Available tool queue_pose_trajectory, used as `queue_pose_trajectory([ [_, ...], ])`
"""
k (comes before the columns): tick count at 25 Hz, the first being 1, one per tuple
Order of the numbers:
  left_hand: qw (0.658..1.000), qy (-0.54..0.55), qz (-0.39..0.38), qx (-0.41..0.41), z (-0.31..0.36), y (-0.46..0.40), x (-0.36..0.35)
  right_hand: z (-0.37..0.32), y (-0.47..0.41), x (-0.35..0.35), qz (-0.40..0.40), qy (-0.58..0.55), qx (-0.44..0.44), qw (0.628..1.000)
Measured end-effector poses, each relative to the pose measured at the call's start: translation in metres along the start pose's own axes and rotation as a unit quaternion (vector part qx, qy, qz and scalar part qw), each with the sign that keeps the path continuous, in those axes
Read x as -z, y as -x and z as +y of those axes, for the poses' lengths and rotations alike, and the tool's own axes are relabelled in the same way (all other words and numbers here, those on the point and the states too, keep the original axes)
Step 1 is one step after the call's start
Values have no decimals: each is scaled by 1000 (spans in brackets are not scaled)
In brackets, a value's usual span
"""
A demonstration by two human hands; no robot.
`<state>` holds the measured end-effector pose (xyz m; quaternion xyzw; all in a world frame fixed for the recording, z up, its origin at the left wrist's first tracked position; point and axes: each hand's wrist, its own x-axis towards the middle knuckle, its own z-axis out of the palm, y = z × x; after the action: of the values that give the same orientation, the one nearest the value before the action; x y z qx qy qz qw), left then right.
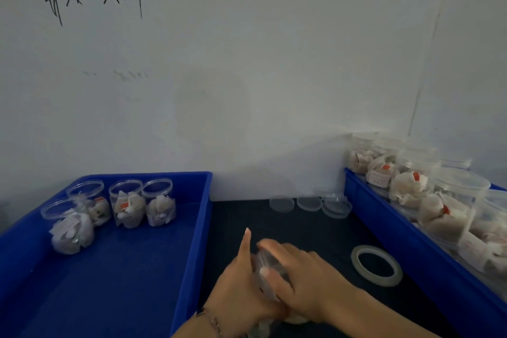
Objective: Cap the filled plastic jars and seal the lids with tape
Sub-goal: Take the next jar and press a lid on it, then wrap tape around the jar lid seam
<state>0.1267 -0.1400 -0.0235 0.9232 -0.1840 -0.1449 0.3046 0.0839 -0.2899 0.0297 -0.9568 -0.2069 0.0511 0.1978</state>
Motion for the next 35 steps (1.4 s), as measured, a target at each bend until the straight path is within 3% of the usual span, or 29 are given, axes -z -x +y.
queue_pose_trajectory([
  [3, 992, -109, 55, 7, 6, -3, -1, 6, -10, -19, 77, 4, -9, 997],
  [7, 994, 19, 105, 28, 1, 10, -6, 28, -26, -27, 42, -75, -40, 995],
  [9, 985, 53, 166, 13, -5, 16, 3, 53, -31, -28, 94, -142, -99, 980],
  [10, 981, 51, 186, 14, -10, 17, 7, 67, -30, -32, 100, -115, -125, 980],
  [12, 978, 64, 197, 35, -15, 17, 9, 91, -24, -50, 17, -7, -139, 990],
  [14, 973, 88, 206, 51, -15, 16, 6, 106, -14, -76, -79, 54, -73, 993],
  [15, 973, 87, 206, 54, -14, 14, 3, 110, -10, -89, -90, 78, -38, 992],
  [19, 980, 86, 159, 78, -15, 13, 1, 108, -2, -99, 10, 47, -56, 997],
  [21, 985, 72, 129, 92, -16, 13, 3, 96, 5, -88, 72, -60, -103, 990],
  [23, 989, 37, 105, 97, -10, 15, 4, 83, 14, -75, 153, -221, -152, 951],
  [25, 987, 36, 155, 14, -1, 20, 7, 68, 25, -64, 201, -339, -165, 904],
  [27, 967, 98, 208, -110, 8, 26, 15, 51, 36, -54, 198, -389, -126, 891],
  [31, 967, 178, 54, -172, 18, 38, 20, 32, 48, -42, 199, -424, -52, 882],
  [35, 967, 162, 31, -196, 19, 38, 20, 24, 47, -41, 187, -416, -41, 889],
])
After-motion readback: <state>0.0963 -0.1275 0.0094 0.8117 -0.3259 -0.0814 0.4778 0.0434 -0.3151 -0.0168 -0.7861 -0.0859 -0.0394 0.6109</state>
